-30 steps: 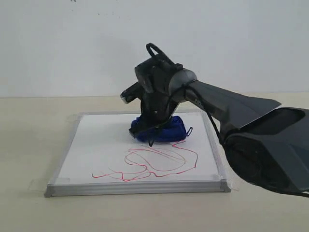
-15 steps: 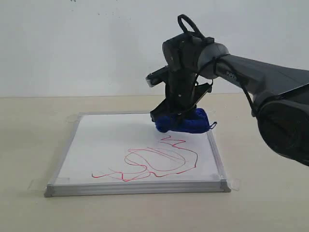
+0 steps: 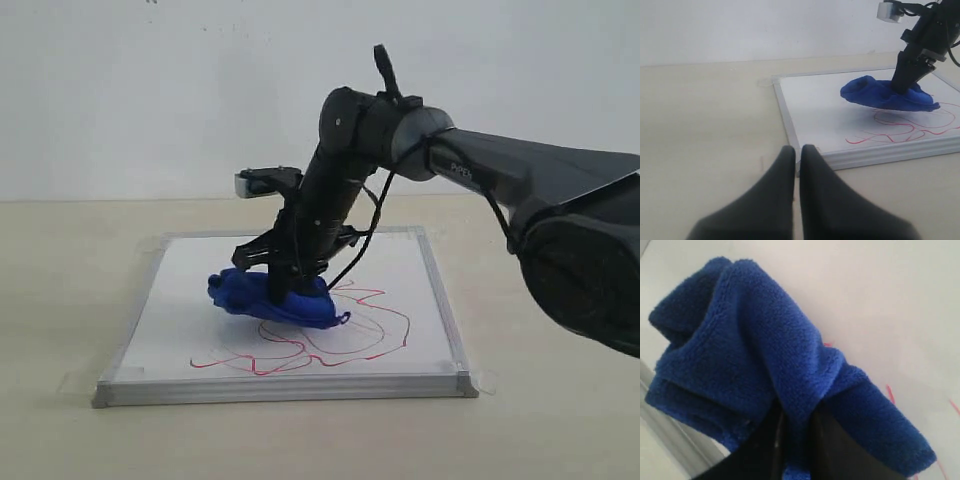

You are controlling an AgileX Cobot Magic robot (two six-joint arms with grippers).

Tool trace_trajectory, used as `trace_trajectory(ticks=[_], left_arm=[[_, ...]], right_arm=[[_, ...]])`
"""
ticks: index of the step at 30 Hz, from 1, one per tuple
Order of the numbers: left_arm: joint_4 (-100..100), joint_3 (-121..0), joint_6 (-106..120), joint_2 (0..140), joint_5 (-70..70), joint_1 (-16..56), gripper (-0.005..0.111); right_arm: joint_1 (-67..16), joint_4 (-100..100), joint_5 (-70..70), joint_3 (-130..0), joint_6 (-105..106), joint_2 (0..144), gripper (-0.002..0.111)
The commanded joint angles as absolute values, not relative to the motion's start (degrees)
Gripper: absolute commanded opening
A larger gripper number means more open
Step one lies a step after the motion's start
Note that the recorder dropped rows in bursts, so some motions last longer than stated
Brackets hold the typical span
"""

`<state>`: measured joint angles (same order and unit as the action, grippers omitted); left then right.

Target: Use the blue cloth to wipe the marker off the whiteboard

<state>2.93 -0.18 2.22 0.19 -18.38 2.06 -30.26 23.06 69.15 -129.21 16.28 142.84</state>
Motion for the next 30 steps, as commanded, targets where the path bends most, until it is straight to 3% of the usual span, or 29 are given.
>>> trace_trajectory(ticks=[1, 8, 12, 16, 23, 27, 30], left_arm=[[3.6, 0.0, 2.5, 0.0, -18.2, 2.5, 0.004], [3.6, 0.0, 2.5, 0.0, -18.2, 2.5, 0.004], [3.6, 0.0, 2.5, 0.0, -18.2, 2.5, 0.004], [3.6, 0.0, 2.5, 0.0, -18.2, 2.5, 0.004], [3.6, 0.0, 2.5, 0.0, -18.2, 2.5, 0.004], [3.6, 0.0, 2.5, 0.0, -18.2, 2.5, 0.004], [3.6, 0.0, 2.5, 0.0, -18.2, 2.5, 0.004]], right_arm=[[-30.2, 16.6, 67.7, -129.1, 16.6, 143.9, 0.0], [-30.2, -23.0, 70.0, -129.1, -7.8, 148.0, 0.0], [-30.2, -31.0, 70.0, -129.1, -10.6, 147.8, 0.0], [-30.2, -20.4, 70.0, -129.2, -4.8, 147.8, 0.0], [-30.4, 28.9, 70.0, -129.2, 20.3, 147.9, 0.0], [-30.9, 24.2, 70.0, -129.2, 17.9, 147.9, 0.0], [-30.9, 4.8, 70.0, -129.2, 8.9, 147.9, 0.0]])
